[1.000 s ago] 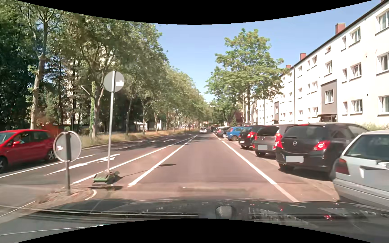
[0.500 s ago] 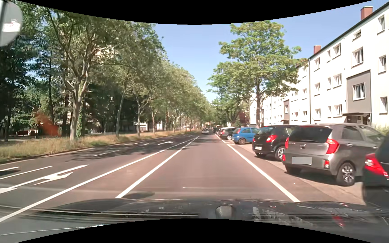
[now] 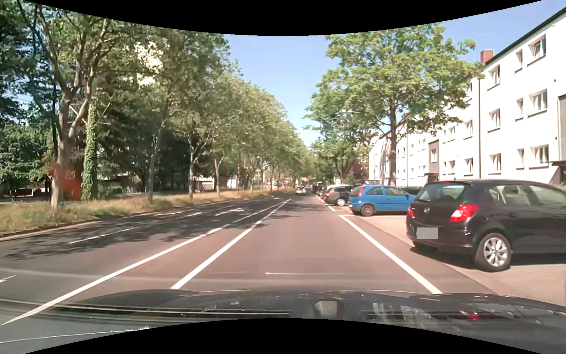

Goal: Follow the waypoints while adhering to traffic rules and regulations

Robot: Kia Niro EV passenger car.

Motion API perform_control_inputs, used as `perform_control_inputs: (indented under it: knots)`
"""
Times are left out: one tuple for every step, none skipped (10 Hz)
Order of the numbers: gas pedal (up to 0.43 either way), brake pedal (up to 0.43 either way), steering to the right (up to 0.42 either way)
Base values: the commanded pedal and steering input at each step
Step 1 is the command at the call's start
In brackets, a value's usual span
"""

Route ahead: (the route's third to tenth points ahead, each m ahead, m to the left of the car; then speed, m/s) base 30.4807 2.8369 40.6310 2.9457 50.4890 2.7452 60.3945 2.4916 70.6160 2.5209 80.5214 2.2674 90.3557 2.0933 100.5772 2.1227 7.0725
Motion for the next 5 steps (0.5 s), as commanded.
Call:
perform_control_inputs:
  knots:
    - [0.087,0.000,-0.007]
    - [0.087,0.000,-0.007]
    - [0.087,0.000,-0.007]
    - [0.087,0.000,-0.007]
    - [0.087,0.000,-0.006]
